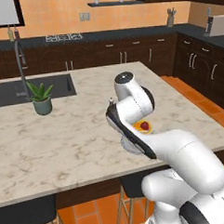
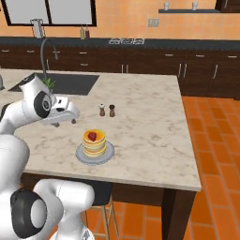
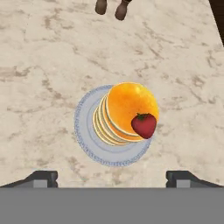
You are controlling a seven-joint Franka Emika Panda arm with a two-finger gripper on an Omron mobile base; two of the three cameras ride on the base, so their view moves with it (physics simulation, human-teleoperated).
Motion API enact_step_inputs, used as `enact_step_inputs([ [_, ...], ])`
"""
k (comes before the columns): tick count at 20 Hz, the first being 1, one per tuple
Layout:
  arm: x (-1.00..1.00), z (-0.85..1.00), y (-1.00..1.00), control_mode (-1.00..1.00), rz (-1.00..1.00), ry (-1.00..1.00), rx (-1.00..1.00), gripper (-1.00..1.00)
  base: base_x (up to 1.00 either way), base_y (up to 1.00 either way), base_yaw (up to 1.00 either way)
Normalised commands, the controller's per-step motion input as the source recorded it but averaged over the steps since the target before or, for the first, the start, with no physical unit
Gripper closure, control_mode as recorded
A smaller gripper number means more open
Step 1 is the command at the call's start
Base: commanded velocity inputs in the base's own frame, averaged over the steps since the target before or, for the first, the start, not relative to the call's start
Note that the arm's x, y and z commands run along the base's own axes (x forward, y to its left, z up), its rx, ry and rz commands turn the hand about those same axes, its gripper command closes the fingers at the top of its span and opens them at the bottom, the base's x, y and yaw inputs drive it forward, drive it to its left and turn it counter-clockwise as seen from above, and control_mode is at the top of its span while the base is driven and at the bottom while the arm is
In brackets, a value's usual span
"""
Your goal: Take the strawberry from the fridge and place it on top of the pancake, located on the dining counter.
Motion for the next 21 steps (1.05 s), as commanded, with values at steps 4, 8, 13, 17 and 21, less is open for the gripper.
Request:
enact_step_inputs([
  [4,-1.00,0.13,0.99,-1.00,0.03,0.04,-0.06,-1.00,0.00,0.00,0.00],
  [8,-1.00,-0.03,0.88,-1.00,0.07,0.26,-0.09,-1.00,0.00,0.00,0.00],
  [13,-0.50,-0.30,0.39,-1.00,0.05,0.22,-0.09,-1.00,0.00,0.00,0.00],
  [17,-0.01,-0.03,0.02,-1.00,0.00,0.04,0.00,-1.00,0.00,0.00,0.00],
  [21,0.00,0.00,0.00,-1.00,0.00,0.00,0.00,-1.00,0.00,0.00,0.00],
])
